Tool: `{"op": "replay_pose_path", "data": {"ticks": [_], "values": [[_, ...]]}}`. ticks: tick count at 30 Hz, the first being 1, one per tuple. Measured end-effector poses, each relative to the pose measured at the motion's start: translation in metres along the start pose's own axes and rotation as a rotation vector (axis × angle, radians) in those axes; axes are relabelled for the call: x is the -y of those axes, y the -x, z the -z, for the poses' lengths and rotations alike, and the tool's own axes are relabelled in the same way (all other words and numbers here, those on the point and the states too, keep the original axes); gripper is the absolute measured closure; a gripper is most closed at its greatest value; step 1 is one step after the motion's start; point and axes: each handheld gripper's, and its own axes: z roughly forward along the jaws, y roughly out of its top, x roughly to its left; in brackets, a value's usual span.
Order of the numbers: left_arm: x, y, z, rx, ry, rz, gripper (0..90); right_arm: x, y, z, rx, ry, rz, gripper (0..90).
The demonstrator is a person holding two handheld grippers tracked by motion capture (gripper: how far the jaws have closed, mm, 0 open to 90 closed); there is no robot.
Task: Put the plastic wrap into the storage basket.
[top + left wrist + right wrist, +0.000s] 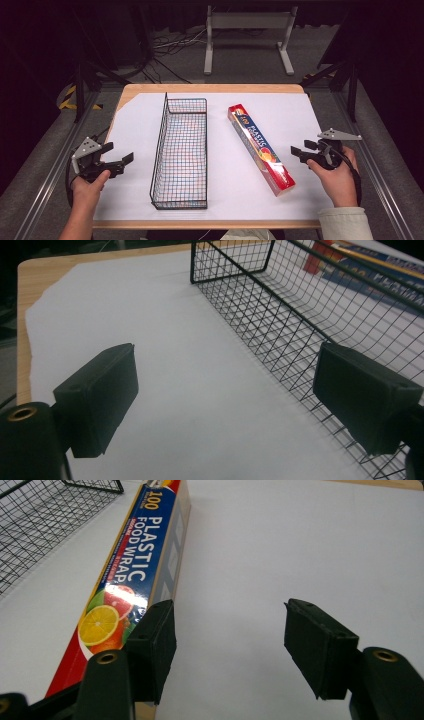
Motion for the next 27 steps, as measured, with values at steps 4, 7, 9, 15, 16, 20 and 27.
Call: {"op": "replay_pose_path", "data": {"ticks": [4,7,9,15,16,20,27], "values": [[-0.001,0.002,0.003,-0.004,0.025,-0.024,11.4,-0.003,-0.005,-0.001,-0.014,-0.038,-0.041,33.4],[-0.001,-0.001,0.005,-0.007,0.046,0.003,11.5,-0.008,-0.008,-0.001,-0.016,-0.052,-0.024,31.4],[0.000,-0.004,0.006,-0.017,0.050,0.046,11.8,-0.013,-0.010,0.000,-0.008,-0.062,-0.007,31.4],[0.002,-0.009,0.008,-0.021,0.067,0.062,11.7,-0.035,-0.025,0.005,-0.014,-0.062,0.022,31.1],[0.001,-0.009,0.008,-0.022,0.067,0.061,11.8,-0.039,-0.029,0.005,-0.014,-0.065,0.033,31.0],[-0.001,-0.009,0.008,-0.027,0.071,0.056,11.8,-0.052,-0.041,0.002,-0.030,-0.081,0.043,30.7],[-0.001,-0.009,0.003,-0.059,0.030,0.060,12.2,-0.074,-0.065,-0.014,-0.038,-0.137,0.044,30.3]]}}
